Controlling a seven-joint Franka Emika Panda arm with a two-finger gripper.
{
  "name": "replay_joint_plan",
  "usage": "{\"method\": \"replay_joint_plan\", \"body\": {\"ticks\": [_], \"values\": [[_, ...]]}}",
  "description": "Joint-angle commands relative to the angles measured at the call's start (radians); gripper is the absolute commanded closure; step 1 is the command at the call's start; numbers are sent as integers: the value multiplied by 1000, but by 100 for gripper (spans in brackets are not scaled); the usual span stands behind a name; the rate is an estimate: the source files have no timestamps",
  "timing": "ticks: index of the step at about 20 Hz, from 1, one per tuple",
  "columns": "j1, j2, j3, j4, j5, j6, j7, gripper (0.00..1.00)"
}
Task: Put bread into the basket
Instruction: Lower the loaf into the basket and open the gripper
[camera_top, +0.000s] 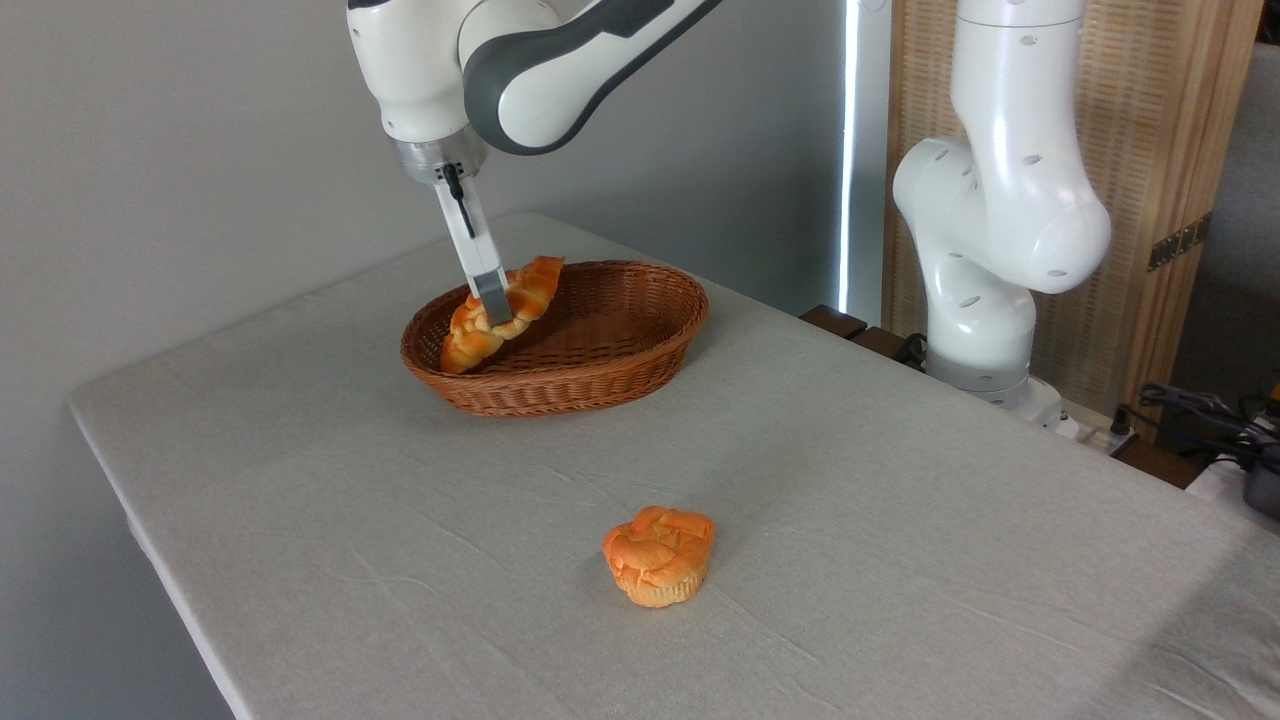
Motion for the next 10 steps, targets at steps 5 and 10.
{"method": "replay_joint_plan", "body": {"ticks": [5,10], "values": [[9,-18,22,6,-111,46,-20,0],[10,-53,123,100,-123,26,-38,0]]}}
